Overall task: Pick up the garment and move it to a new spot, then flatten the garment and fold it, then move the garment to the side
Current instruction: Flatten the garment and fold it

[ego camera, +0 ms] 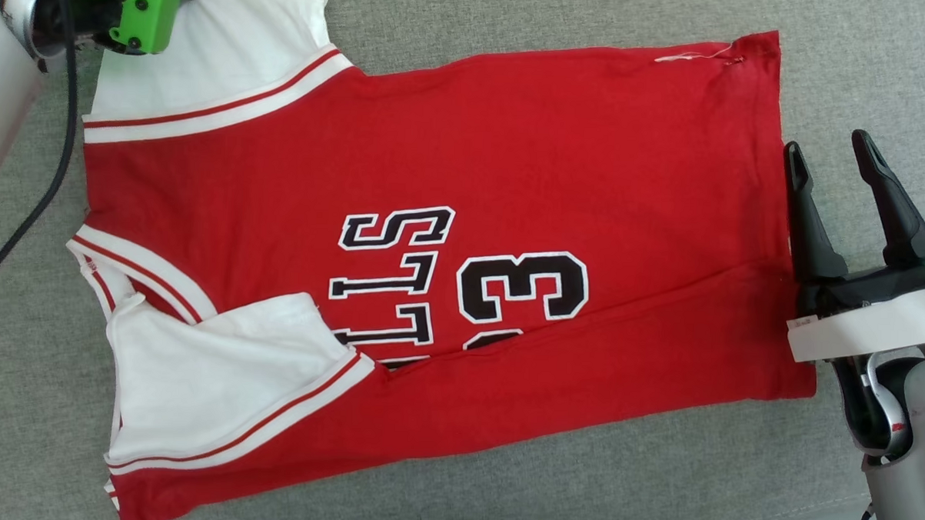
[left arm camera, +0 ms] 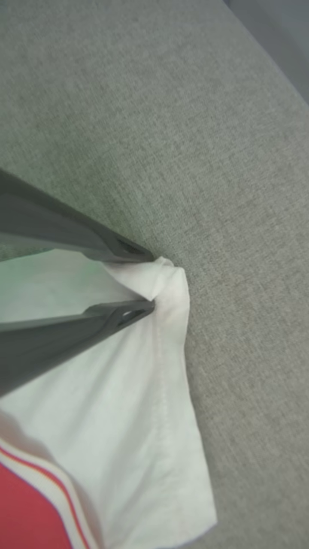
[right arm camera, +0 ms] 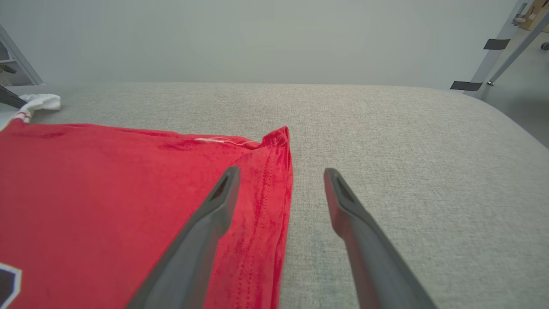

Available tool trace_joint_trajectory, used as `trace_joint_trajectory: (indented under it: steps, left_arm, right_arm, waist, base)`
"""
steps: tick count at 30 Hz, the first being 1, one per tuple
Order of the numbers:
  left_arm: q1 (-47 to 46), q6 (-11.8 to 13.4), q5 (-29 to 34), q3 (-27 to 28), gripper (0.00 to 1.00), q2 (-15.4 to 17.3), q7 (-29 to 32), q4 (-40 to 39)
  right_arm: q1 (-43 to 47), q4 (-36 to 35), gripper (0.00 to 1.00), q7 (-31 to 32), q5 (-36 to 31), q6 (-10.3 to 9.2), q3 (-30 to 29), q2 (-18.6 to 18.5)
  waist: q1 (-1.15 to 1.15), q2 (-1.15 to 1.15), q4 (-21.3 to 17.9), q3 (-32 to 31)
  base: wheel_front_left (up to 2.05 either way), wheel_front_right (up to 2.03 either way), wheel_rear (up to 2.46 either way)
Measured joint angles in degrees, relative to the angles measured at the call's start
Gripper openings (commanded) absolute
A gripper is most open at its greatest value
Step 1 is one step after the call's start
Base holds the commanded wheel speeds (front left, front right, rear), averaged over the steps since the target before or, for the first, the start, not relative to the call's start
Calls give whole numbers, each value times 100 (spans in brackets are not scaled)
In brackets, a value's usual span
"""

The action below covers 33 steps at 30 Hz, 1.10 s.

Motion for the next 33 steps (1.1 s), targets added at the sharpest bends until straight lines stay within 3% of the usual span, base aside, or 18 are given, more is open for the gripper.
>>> trace_joint_trajectory:
  steps: [8, 9, 16, 23, 28, 33]
  left_arm:
    - [179, -1, -33, -170, 0, -115, -717, -205]
    - [309, -1, -36, -268, 0, -79, -1201, -546]
    - [626, -1, -23, -505, 0, 97, -1869, -1170]
    - [930, 1, 29, -553, 0, 141, -2384, -1621]
    - [1035, 103, 121, -571, 0, 183, -2591, -1971]
    - [1129, 249, 138, -565, 0, 193, -2740, -2294]
  right_arm:
    - [-199, 15, 100, 45, 51, 0, -200, -307]
    - [-496, -83, 100, 376, 155, 0, -303, -573]
    - [-1081, -9, 100, 1789, 617, 1, 78, -1474]
    - [-1623, 430, 100, 3938, 1781, 1, 870, -2353]
    - [-2046, 782, 100, 5109, 2326, 0, 1282, -2714]
    - [-2442, 1116, 100, 5769, 2417, 0, 1690, -2763]
  waist:
    - [0, 0, 148, -279]
    - [0, 0, 255, -516]
    - [0, 0, 567, -867]
    - [0, 0, 914, -1101]
    - [0, 0, 1128, -1165]
    - [0, 0, 1274, -1096]
  base:
    - [0, 0, 0]
    - [0, 0, 0]
    - [0, 0, 0]
    - [0, 0, 0]
    - [0, 0, 0]
    - [0, 0, 0]
